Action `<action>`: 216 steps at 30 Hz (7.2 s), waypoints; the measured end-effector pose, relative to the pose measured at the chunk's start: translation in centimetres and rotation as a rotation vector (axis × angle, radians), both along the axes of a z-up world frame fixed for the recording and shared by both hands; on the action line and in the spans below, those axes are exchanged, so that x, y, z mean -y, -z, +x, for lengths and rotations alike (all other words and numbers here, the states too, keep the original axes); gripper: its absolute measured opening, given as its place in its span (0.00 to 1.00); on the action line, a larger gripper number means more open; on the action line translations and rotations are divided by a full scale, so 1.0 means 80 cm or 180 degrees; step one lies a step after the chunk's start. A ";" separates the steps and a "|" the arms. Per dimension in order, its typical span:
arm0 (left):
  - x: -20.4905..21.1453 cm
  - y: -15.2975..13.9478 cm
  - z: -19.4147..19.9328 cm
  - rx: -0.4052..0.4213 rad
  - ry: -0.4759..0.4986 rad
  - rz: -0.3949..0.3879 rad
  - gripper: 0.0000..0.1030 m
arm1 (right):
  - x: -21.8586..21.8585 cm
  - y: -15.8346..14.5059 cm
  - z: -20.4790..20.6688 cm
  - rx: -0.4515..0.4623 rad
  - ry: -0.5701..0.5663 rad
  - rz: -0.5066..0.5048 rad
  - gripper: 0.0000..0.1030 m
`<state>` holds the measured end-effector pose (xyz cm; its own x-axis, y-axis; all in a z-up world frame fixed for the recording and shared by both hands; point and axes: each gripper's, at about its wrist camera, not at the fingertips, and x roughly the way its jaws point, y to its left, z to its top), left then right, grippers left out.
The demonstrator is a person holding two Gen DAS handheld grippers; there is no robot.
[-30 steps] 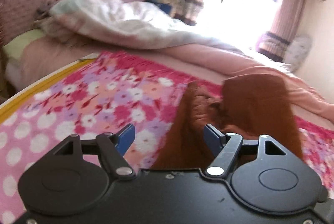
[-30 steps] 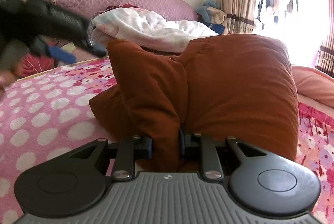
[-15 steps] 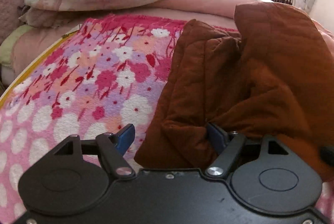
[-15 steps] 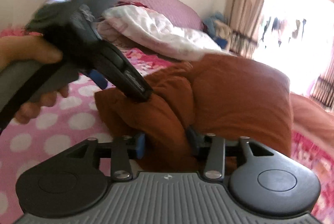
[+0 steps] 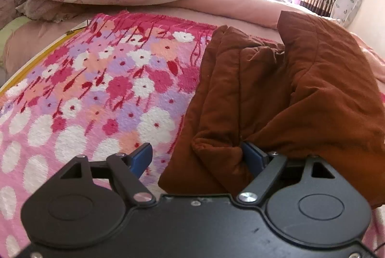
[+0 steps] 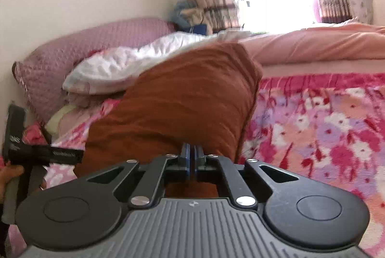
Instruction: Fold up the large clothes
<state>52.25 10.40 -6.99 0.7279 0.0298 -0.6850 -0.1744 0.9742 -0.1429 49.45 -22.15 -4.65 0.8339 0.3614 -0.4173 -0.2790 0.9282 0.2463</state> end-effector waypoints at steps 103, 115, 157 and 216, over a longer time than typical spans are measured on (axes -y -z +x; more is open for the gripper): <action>-0.023 -0.044 0.026 0.0021 0.0400 -0.0273 1.00 | -0.017 -0.069 0.047 -0.0513 -0.0329 -0.0199 0.08; -0.027 0.016 0.048 -0.0175 0.0141 -0.0536 1.00 | -0.040 -0.022 0.045 -0.0747 -0.0155 -0.0155 0.07; -0.060 -0.006 0.015 -0.0238 0.0561 -0.1497 0.22 | 0.011 0.027 0.036 -0.1041 -0.0334 0.1358 0.61; 0.188 -0.096 -0.055 0.0509 0.1166 -0.0026 0.67 | 0.089 -0.068 -0.131 -0.0586 0.0115 0.0311 0.46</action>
